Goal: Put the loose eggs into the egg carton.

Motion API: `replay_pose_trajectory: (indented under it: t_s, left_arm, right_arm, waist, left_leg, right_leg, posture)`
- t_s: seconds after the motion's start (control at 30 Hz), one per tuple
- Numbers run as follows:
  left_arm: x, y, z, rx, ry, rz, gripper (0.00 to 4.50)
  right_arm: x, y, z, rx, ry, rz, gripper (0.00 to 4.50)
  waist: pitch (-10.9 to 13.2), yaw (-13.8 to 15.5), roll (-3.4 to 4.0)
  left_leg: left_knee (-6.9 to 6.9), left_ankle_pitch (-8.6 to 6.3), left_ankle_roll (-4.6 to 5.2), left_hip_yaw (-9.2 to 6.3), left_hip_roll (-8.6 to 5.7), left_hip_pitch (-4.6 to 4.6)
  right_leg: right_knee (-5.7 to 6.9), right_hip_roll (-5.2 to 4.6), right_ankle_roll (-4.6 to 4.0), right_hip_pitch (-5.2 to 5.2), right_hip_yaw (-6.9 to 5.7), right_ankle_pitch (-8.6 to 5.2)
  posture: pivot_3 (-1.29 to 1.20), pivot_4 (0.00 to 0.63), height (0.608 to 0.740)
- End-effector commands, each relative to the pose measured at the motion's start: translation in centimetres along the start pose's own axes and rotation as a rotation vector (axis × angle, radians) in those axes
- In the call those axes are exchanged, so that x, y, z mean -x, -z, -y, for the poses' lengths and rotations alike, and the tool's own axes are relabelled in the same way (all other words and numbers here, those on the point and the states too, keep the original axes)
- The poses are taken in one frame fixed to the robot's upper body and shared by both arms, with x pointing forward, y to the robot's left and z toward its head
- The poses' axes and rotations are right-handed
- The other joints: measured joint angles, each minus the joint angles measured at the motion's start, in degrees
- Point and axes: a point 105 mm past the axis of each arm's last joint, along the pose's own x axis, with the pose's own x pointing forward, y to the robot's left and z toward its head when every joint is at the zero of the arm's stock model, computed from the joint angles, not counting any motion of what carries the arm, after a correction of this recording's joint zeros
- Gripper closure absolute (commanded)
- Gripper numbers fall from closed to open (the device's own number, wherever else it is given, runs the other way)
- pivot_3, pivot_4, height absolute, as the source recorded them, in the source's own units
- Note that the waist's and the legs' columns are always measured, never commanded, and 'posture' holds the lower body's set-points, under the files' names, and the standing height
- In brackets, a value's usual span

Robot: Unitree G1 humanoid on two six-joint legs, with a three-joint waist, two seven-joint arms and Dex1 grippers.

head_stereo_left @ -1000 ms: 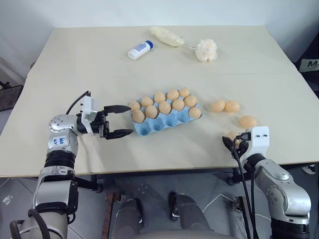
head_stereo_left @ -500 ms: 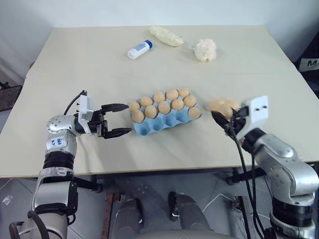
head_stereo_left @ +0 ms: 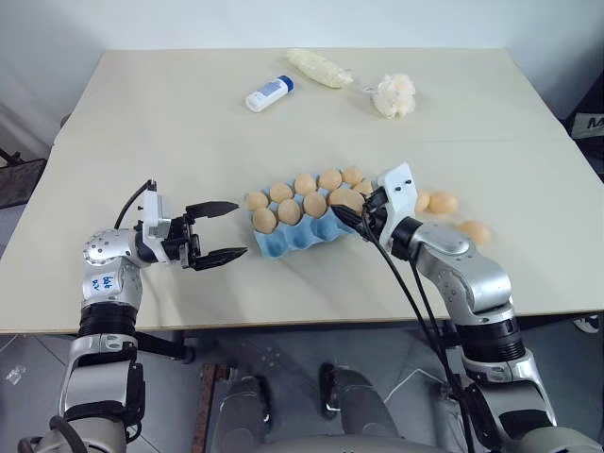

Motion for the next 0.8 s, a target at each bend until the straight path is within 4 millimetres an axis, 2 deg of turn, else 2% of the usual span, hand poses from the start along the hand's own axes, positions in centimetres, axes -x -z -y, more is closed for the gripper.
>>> replay_pose_trajectory:
  t_s: [0.03,0.33,0.47,0.6,0.63,0.8]
  left_arm:
    - [0.0,-0.1,0.1,-0.022,0.003,-0.053,0.00]
    - [-0.2,-0.6,-0.3,-0.037,-0.004,-0.086,0.00]
    - [-0.3,-0.9,-0.4,-0.046,-0.008,-0.076,0.00]
    - [-0.4,-0.9,-0.5,-0.047,-0.011,-0.073,0.00]
    - [-0.4,-0.9,-0.6,-0.048,-0.011,-0.073,0.00]
    - [-0.6,-1.0,-0.8,-0.050,-0.012,-0.065,0.00]
  right_arm:
    - [-0.5,-1.5,-0.6,0.040,-0.034,0.060,2.89]
    - [-0.6,-1.6,-1.1,0.045,-0.061,0.061,2.89]
    - [-0.3,-1.4,-1.3,0.049,-0.072,0.045,1.61]
    - [0.0,-1.3,-0.9,0.060,-0.053,0.041,0.15]
    - [0.2,-1.3,-0.7,0.065,-0.047,0.039,0.03]
    - [0.9,-1.7,-0.1,0.080,-0.021,0.041,0.03]
  waist:
    - [0.0,0.0,0.00]
    - [0.0,-0.2,0.00]
    - [0.0,-0.2,0.00]
    - [0.0,-0.2,0.00]
    - [0.0,-0.1,0.00]
    - [0.0,-0.1,0.00]
  left_leg:
    - [0.00,0.00,0.00,0.00,0.01,0.00]
    - [0.00,0.03,-0.04,-0.01,0.06,0.06]
    - [0.00,0.03,-0.05,-0.01,0.07,0.06]
    - [0.00,0.03,-0.05,-0.01,0.07,0.06]
    - [0.00,0.03,-0.05,-0.01,0.07,0.06]
    - [0.00,0.03,-0.05,-0.01,0.08,0.06]
  right_leg:
    - [0.01,-0.05,0.01,0.00,0.00,0.00]
    - [0.20,-0.09,-0.11,-0.04,0.00,-0.06]
    - [0.21,-0.10,-0.12,-0.04,0.00,-0.07]
    - [0.21,-0.13,-0.12,-0.04,0.00,-0.07]
    - [0.21,-0.13,-0.12,-0.05,0.00,-0.07]
    - [0.20,-0.14,-0.12,-0.05,0.00,-0.07]
  posture:
    - [0.00,0.150,0.740]
    - [0.00,0.150,0.740]
    - [0.00,0.150,0.740]
    - [0.00,0.150,0.740]
    - [0.00,0.150,0.740]
    - [0.00,0.150,0.740]
